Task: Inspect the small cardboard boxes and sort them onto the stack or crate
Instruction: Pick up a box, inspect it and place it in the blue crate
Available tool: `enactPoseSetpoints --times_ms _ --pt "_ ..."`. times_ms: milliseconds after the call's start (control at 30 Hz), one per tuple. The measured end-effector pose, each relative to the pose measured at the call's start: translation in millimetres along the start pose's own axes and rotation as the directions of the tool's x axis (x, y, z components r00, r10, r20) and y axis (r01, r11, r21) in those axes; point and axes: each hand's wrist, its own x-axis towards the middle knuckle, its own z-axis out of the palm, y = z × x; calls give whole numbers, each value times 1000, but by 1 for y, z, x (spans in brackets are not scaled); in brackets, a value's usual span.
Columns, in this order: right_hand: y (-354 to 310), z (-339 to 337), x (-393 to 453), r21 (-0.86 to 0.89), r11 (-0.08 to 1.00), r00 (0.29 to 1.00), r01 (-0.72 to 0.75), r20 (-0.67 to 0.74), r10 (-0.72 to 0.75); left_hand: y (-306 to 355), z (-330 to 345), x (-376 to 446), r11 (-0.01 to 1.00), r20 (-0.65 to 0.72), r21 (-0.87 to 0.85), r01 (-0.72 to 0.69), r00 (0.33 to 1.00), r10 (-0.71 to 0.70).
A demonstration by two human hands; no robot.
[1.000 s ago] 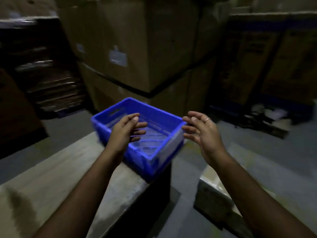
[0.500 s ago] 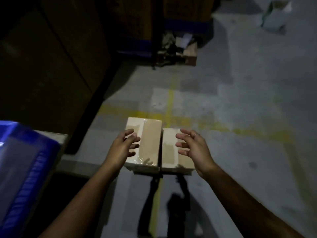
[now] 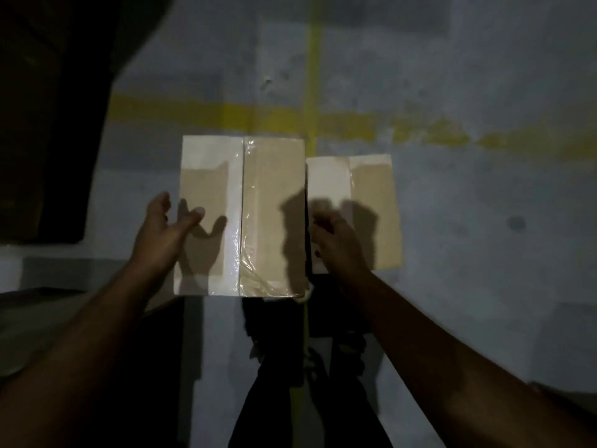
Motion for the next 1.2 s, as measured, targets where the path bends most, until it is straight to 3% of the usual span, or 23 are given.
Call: enactPoseSetpoints --times_ms 167,333,400,467,567,700,833,967,1200 --pt "19 31 41 5 999 999 -45 20 45 -29 13 49 986 121 -62 157 981 -149" --pt "9 41 31 279 958 998 -67 33 60 -21 14 39 982 102 -114 152 985 -141" --pt "-7 31 18 314 947 998 -66 27 61 -11 8 25 985 80 -119 126 990 -117" --pt "-33 15 -3 199 980 1000 -22 -3 23 8 -1 4 982 39 -171 83 996 -78" --pt "-91 -12 -51 36 992 992 120 -45 -119 54 -26 -41 972 -23 -234 -23 1000 18" --pt "-179 -46 -135 58 950 952 306 -46 -304 134 -82 -123 927 -100 -323 -193 981 169" --pt "-261 -73 -233 105 854 856 510 37 -515 202 -149 -220 849 -186 -344 -400 916 356" --pt "-329 -84 -327 103 702 694 704 109 -712 244 -217 -316 762 -360 -321 -562 817 451" --pt "-374 -52 -455 157 475 440 866 213 -872 238 -303 -446 610 -611 -281 -741 628 482"
